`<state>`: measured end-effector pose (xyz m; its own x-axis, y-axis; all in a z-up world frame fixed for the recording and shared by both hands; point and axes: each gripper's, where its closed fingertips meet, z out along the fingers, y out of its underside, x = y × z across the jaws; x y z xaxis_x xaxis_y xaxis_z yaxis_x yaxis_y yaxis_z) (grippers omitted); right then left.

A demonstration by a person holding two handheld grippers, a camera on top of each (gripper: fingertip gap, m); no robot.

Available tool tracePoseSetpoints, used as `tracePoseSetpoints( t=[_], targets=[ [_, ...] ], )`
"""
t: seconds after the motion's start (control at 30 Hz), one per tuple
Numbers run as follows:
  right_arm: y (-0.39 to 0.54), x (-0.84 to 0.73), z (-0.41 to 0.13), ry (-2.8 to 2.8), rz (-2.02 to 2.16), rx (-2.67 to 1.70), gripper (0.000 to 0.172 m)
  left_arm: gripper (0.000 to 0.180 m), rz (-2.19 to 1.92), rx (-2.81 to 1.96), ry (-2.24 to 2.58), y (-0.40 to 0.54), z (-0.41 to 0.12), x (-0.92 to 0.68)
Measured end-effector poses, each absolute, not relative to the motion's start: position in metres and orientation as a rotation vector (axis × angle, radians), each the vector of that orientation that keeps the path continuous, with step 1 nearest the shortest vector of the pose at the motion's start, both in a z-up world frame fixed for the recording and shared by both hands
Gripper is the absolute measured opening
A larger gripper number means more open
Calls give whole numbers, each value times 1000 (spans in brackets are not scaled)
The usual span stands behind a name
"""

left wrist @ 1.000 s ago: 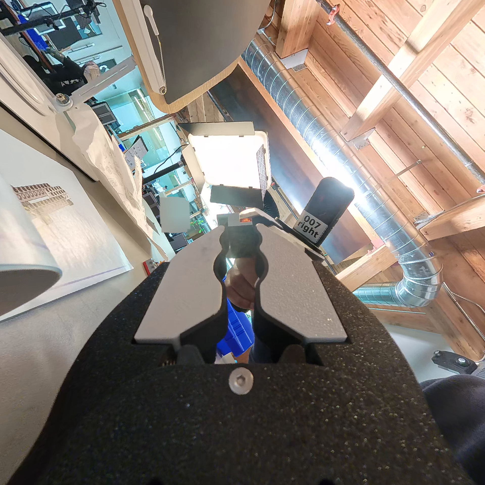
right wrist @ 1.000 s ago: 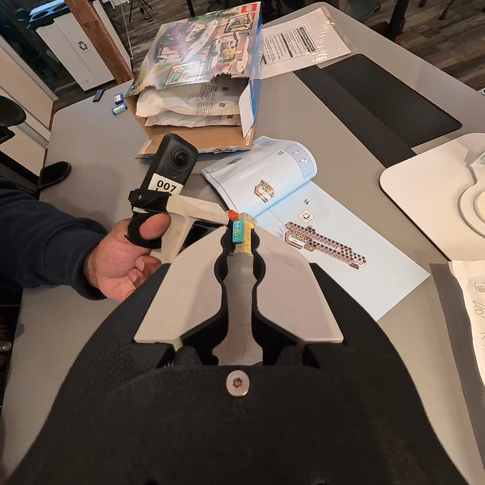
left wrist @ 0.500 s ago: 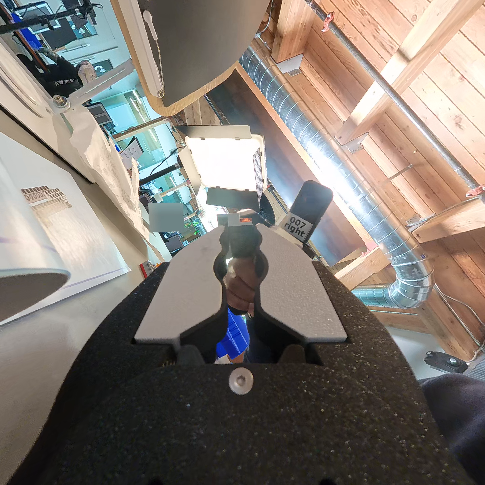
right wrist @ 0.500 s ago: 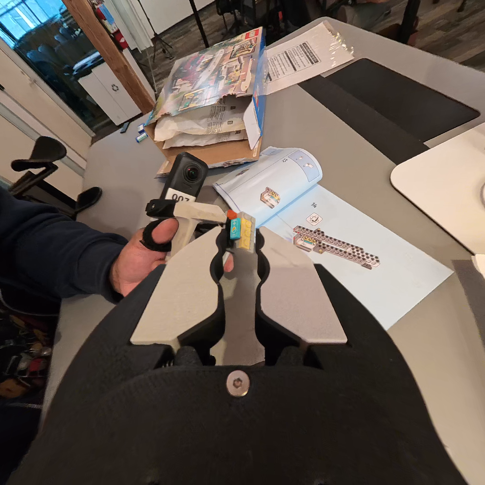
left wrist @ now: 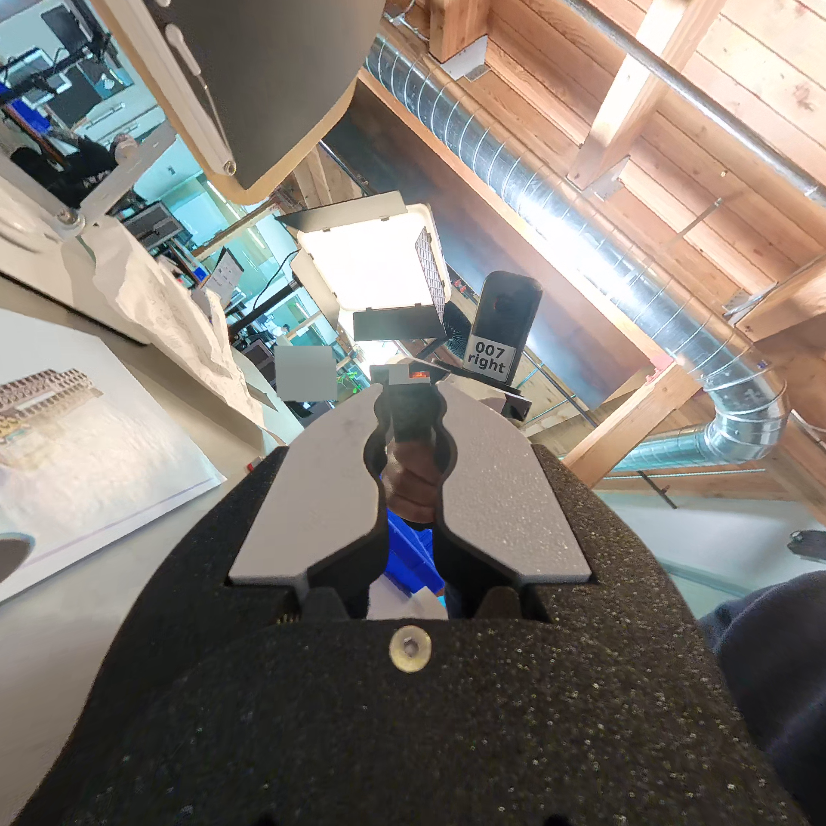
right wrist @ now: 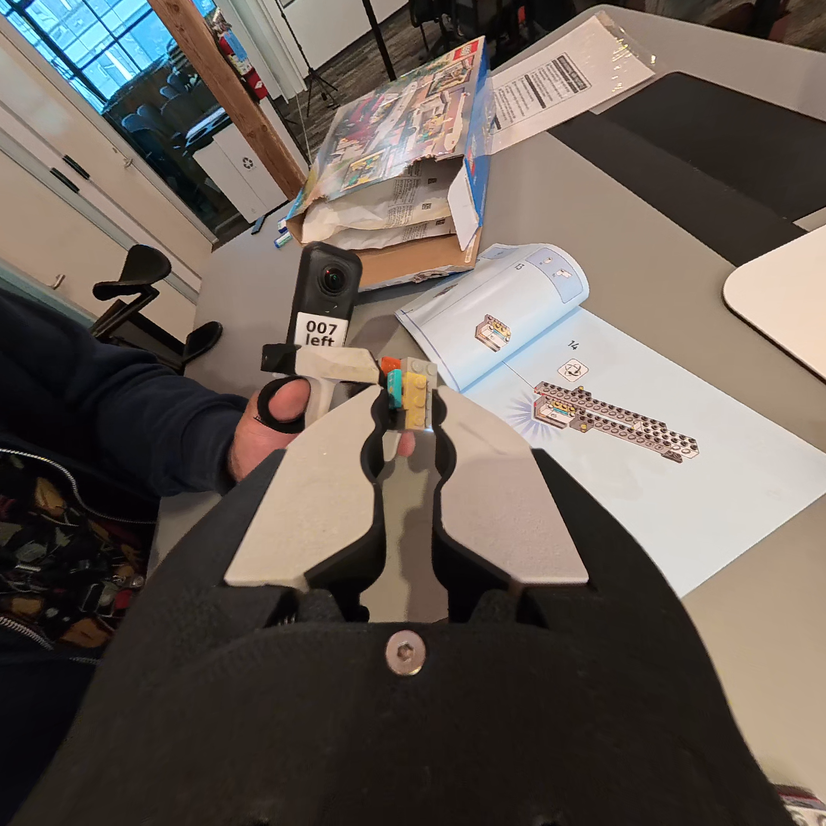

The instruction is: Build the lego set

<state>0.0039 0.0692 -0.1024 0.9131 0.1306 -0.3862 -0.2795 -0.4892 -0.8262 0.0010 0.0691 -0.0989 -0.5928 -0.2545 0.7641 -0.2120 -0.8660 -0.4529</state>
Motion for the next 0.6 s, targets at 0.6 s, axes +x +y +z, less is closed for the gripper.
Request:
tracePoseSetpoints(
  t=[0.6],
  targets=[
    [63, -19, -78, 14, 639, -1939, 19, 17, -2514, -1011, 1028, 61, -70, -21]
  ],
)
